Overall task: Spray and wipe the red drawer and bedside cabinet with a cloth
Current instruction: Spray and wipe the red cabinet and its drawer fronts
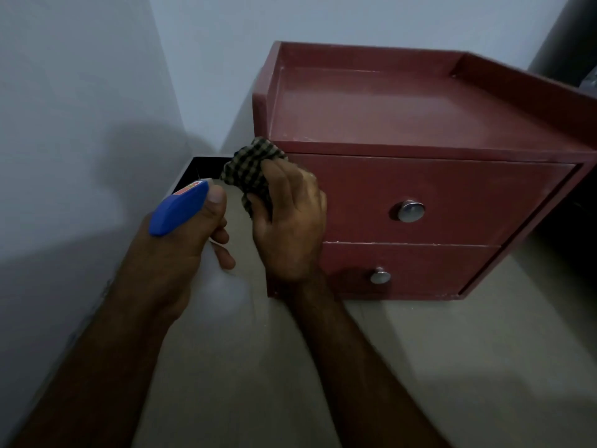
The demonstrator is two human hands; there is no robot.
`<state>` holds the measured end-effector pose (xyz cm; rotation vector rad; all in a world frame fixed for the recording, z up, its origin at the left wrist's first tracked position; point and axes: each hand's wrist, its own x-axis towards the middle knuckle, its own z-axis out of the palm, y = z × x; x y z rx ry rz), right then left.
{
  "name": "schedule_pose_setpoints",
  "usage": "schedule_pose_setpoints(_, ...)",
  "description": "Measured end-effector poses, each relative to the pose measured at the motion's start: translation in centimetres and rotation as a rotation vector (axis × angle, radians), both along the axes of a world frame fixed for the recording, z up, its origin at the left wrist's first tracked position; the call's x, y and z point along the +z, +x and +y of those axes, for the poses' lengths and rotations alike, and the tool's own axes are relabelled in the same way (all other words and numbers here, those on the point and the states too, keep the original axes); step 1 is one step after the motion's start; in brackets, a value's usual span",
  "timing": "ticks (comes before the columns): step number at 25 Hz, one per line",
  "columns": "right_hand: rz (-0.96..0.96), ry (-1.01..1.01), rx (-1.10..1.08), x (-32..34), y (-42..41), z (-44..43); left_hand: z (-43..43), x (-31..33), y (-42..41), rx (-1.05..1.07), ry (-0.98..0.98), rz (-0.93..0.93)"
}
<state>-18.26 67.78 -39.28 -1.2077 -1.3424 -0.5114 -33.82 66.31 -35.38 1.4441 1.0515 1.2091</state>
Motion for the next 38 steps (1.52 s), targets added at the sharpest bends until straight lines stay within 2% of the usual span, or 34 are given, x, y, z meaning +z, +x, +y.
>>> schedule_pose_setpoints(7, 0.009, -0.115, -0.011, -7.1, 0.5, -1.5, -0.3, -0.3, 0.3, -0.009, -0.031, -0.007)
schedule_pose_setpoints(10, 0.112, -0.369, 0.008, -9.5, 0.7, -3.5, -0.7, -0.1, 0.9, -0.029, -0.009, -0.011)
schedule_pose_setpoints(12, 0.411, -0.564, 0.028, -10.7, 1.2, -5.0, -1.1, 0.0, 1.4, -0.045, -0.009, -0.015)
schedule_pose_setpoints(14, 0.967, -0.607, 0.138, -10.8, 1.8, -6.2, -1.4, -0.2, 1.7, -0.071, -0.013, -0.021)
schedule_pose_setpoints(16, 1.530, -0.473, 0.339, -10.1, 2.4, -6.9, -1.7, -0.3, 1.9, -0.094, 0.000, -0.010)
schedule_pose_setpoints(17, 1.730, -0.408, 0.459, -9.6, 2.9, -7.2, -1.8, -0.4, 2.0, -0.100, 0.000, -0.001)
schedule_pose_setpoints(19, 2.045, -0.352, 0.742, -8.5, 3.9, -8.1, -2.0, -0.5, 2.3, -0.099, -0.019, 0.006)
schedule_pose_setpoints(20, 2.117, -0.323, 0.882, -8.2, 4.4, -8.6, -2.1, -0.5, 2.4, -0.095, -0.026, 0.011)
schedule_pose_setpoints(23, 2.079, -0.269, 1.079, -6.8, 5.6, -10.9, -2.4, 0.2, 3.0, -0.104, -0.010, 0.009)
schedule_pose_setpoints(25, 1.990, -0.371, 1.137, -5.9, 6.4, -12.0, -2.6, 0.6, 3.5, -0.121, 0.009, 0.004)
schedule_pose_setpoints(29, 1.797, -0.742, 1.004, -4.4, 7.5, -13.1, -3.0, 0.6, 4.8, -0.140, 0.001, -0.008)
schedule_pose_setpoints(31, 1.799, -0.810, 0.916, -3.7, 8.5, -13.5, -3.3, 0.4, 5.5, -0.148, 0.007, -0.008)
schedule_pose_setpoints(38, 1.972, -0.564, 0.812, 0.2, 12.0, -14.8, -4.3, 0.7, 7.5, -0.094, -0.043, -0.046)
